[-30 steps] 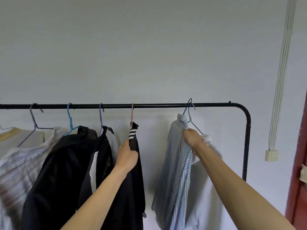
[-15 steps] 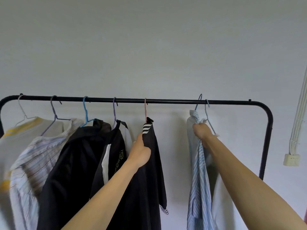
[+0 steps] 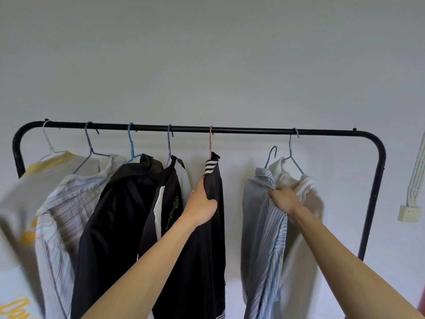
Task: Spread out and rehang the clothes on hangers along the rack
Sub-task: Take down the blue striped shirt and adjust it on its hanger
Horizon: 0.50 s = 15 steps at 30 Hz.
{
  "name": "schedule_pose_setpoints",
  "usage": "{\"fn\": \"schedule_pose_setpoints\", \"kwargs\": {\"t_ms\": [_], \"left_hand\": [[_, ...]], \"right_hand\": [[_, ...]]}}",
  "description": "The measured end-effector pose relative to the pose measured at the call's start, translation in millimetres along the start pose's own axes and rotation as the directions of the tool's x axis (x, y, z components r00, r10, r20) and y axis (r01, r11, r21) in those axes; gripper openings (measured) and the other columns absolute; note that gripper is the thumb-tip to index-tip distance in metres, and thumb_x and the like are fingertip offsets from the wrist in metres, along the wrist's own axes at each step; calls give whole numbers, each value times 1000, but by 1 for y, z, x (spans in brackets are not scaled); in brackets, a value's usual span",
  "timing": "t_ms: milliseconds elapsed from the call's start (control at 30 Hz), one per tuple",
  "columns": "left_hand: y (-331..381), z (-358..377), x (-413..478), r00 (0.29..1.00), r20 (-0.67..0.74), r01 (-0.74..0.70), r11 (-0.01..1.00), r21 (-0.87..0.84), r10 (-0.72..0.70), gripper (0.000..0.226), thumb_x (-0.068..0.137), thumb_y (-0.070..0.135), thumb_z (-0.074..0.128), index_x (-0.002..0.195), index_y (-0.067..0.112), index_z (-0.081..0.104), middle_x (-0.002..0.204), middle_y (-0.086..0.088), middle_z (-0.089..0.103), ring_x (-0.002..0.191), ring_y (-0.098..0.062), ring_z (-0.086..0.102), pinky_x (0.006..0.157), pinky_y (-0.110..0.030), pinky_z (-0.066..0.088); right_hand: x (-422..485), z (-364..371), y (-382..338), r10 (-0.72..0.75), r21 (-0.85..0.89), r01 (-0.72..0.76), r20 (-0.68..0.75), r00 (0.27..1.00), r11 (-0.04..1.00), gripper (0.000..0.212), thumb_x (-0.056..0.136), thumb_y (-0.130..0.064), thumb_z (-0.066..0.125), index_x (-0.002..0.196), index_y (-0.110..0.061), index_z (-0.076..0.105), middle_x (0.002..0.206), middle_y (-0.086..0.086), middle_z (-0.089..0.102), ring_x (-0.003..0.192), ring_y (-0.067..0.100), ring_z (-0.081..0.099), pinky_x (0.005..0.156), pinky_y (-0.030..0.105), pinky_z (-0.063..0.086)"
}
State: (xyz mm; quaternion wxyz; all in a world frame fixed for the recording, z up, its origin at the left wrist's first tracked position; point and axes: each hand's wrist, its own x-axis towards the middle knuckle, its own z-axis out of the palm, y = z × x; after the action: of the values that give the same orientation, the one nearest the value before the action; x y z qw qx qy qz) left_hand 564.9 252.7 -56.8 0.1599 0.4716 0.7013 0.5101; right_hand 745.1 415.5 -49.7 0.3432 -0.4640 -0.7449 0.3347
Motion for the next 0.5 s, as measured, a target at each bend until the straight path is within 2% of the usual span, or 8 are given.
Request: {"fn": "schedule_pose_setpoints", "kwargs": {"t_ms": [133, 200, 267, 300, 367, 433, 500], "left_hand": [[-13, -3, -13, 999, -7, -47, 995, 92, 47, 92, 81, 6, 55, 153, 42, 11, 144, -7, 44, 123, -29, 51, 97, -36, 51], [-16, -4, -24, 997, -3, -72, 979, 192, 74, 95, 85, 7, 58, 155, 38, 2, 157, -7, 25, 133, -27, 43, 100, -30, 44], [-18, -5, -39, 991, -38, -105, 921, 374, 128, 95, 90, 11, 59, 156, 34, -5, 163, -8, 4, 144, -29, 28, 105, -33, 40], [-19, -5, -46, 974, -67, -152, 845, 514, 216, 95, 90, 15, 61, 156, 31, -5, 163, -11, 0, 147, -31, 21, 111, -38, 35], [-24, -2, -57, 881, -48, -279, 599, 751, 471, 97, 82, 19, 70, 158, 22, 10, 162, -20, 9, 147, -36, 22, 115, -49, 27], [-26, 4, -68, 794, 39, -382, 448, 808, 607, 92, 73, 18, 73, 154, 17, 29, 160, -19, 22, 145, -36, 29, 114, -57, 29], [-28, 15, -78, 718, 129, -492, 367, 789, 684, 84, 73, 16, 71, 150, 16, 38, 158, -15, 28, 143, -34, 32, 113, -57, 32]], "right_hand": [[-21, 11, 6, -9, -17, 10, 21, 1000, 1000, 20, 86, -14, 50, 69, -7, 57, 75, 13, 64, 76, 30, 58, 67, 34, 39], [-35, 17, 9, -23, -34, 24, 29, 999, 999, 23, 89, -15, 50, 66, -12, 53, 71, 8, 61, 74, 27, 56, 64, 34, 37], [-50, 21, 14, -28, -69, 31, 44, 999, 997, 28, 93, -18, 50, 65, -16, 47, 65, 1, 54, 68, 22, 51, 60, 33, 34], [-59, 24, 17, -39, -86, 43, 48, 998, 995, 31, 95, -20, 49, 65, -18, 44, 63, 0, 51, 65, 19, 49, 58, 32, 33], [-81, 28, 27, -70, -115, 75, 40, 997, 991, 32, 99, -24, 46, 67, -19, 42, 64, -2, 50, 62, 14, 47, 56, 27, 32], [-110, 30, 38, -84, -124, 87, 27, 996, 989, 33, 101, -28, 44, 69, -20, 42, 65, -4, 51, 63, 12, 48, 57, 22, 33], [-138, 32, 54, -79, -93, 80, 5, 997, 992, 32, 100, -30, 47, 72, -17, 46, 66, -2, 53, 67, 17, 50, 61, 22, 35]]}}
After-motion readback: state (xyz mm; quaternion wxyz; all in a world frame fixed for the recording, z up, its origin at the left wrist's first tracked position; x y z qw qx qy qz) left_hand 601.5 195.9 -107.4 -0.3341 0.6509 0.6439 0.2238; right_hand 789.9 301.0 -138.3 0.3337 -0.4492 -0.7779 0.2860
